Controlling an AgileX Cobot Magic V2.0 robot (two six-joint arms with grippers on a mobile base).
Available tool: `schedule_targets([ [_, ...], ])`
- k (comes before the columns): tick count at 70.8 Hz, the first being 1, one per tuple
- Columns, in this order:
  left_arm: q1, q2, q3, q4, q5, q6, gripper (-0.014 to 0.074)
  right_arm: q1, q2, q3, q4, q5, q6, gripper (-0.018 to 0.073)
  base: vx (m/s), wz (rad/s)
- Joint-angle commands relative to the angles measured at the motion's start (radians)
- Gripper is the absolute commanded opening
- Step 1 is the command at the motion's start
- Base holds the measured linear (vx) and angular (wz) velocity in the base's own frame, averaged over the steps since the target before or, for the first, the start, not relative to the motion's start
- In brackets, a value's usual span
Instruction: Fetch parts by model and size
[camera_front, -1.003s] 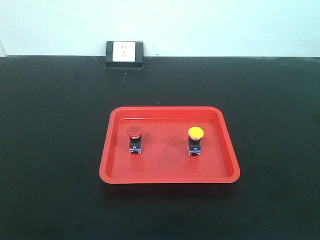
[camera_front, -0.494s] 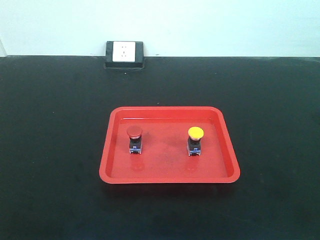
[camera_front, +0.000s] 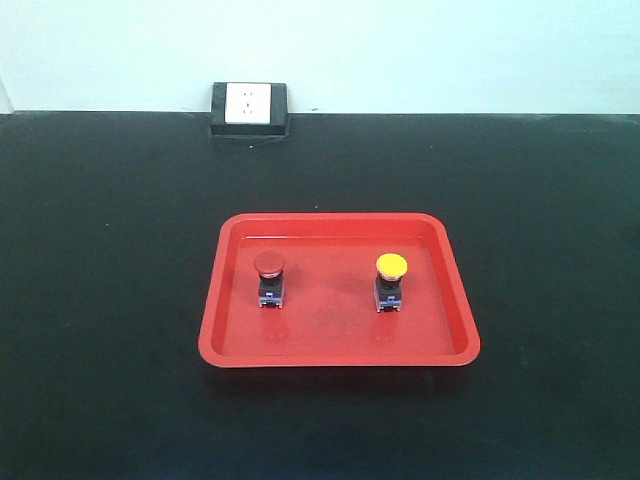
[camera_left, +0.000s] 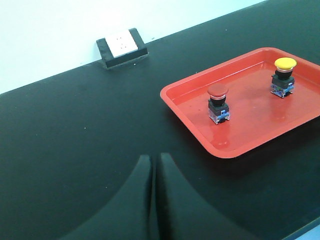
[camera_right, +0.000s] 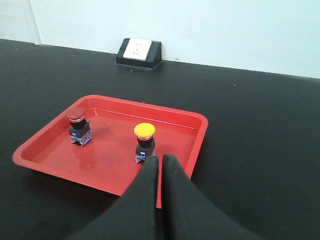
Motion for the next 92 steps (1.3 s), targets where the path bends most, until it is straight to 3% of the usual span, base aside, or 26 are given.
schedule_targets([
  [1,0.000,0.011,-0.023,0.006,-0.078,-0.003,-0.0004,-0.005,0.010,-0.027,-0.013,-0.071,-0.006,-0.0010,0.00,0.00],
  [10,0.005,-0.008,-0.023,-0.049,-0.101,-0.003,-0.0004,-0.005,0.010,-0.027,-0.013,-0.071,-0.006,-0.0010,0.00,0.00],
  [15,0.037,-0.017,-0.023,-0.073,-0.121,-0.002,-0.0004,-0.005,0.010,-0.027,-0.013,-0.071,-0.006,-0.0010,0.00,0.00],
  [24,0.151,-0.034,-0.021,-0.117,-0.177,0.023,-0.0004,-0.005,0.010,-0.027,-0.013,-0.071,-0.006,-0.0010,0.00,0.00],
  [32,0.260,-0.073,0.006,-0.197,-0.239,0.104,-0.0004,-0.005,0.010,-0.027,-0.013,-0.071,-0.006,-0.0010,0.00,0.00],
  [49,0.486,-0.234,0.168,-0.358,-0.340,0.203,-0.0004,-0.005,0.010,-0.027,-0.013,-0.071,-0.006,-0.0010,0.00,0.00],
  [57,0.556,-0.244,0.247,-0.392,-0.375,0.217,-0.0004,-0.005,0.010,-0.027,-0.013,-0.069,-0.006,-0.0010,0.00,0.00],
  [79,0.579,-0.245,0.551,-0.412,-0.708,0.217,-0.0004,-0.005,0.010,-0.027,-0.013,-0.069,-0.006,-0.0010,0.00,0.00],
  [84,0.579,-0.245,0.542,-0.412,-0.647,0.217,-0.0004,-0.005,0.010,-0.027,-0.013,-0.069,-0.006,-0.0010,0.00,0.00],
  [92,0.579,-0.245,0.544,-0.436,-0.639,0.217,-0.0004,-0.005,0.010,-0.027,-0.012,-0.066,-0.006,-0.0010,0.00,0.00],
])
